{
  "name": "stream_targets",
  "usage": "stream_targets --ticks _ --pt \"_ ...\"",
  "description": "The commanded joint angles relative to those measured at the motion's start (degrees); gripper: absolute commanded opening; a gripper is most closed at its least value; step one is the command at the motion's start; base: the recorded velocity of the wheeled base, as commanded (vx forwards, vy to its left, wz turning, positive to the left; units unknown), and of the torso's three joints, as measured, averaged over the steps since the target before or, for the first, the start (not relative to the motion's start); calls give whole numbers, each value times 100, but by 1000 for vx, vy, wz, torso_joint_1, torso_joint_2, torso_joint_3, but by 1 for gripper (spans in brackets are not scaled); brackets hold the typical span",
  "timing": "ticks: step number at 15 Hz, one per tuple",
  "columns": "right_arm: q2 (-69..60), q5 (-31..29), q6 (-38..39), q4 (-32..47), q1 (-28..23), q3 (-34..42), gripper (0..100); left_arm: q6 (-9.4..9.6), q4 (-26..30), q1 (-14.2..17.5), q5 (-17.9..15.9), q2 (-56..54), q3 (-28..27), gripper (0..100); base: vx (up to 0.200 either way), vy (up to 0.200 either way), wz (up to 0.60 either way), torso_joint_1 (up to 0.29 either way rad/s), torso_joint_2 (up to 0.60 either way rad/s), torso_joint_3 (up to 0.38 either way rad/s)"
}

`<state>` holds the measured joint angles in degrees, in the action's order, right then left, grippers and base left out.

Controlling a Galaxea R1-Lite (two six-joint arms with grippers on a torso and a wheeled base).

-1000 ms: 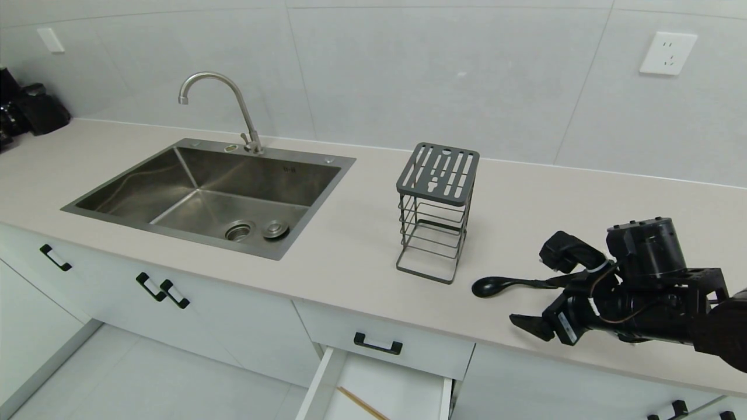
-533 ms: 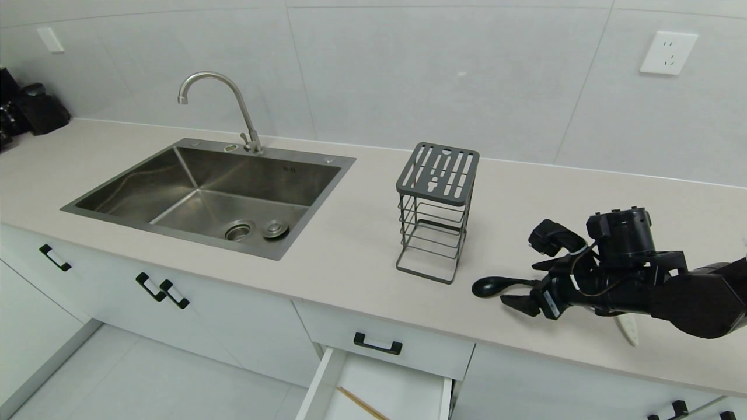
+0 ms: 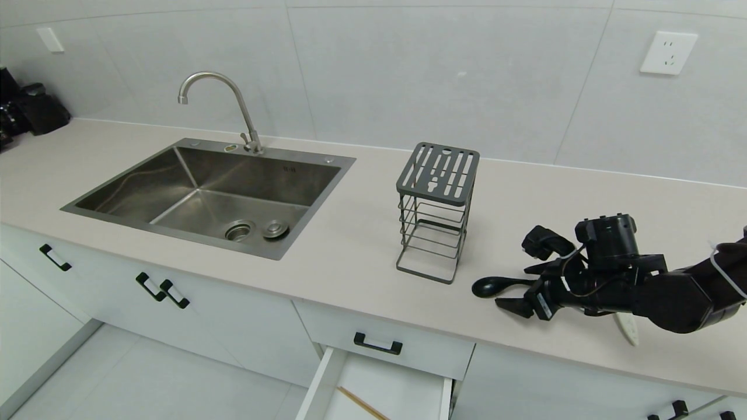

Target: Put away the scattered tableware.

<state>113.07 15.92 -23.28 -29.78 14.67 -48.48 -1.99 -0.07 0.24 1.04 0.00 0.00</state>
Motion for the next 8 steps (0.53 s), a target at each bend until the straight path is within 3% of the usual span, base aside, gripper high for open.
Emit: stream_targets --ticks 1,7,8 --pt "163 8 -1 -1 10 -118 100 -3 -1 2 2 0 0 100 0 0 0 0 0 0" --pt "488 95 -1 -511 98 -100 100 -3 -1 2 2 0 0 100 0 0 0 0 0 0" --pt "488 95 -1 -520 107 -39 0 -3 -1 2 2 0 0 100 0 0 0 0 0 0"
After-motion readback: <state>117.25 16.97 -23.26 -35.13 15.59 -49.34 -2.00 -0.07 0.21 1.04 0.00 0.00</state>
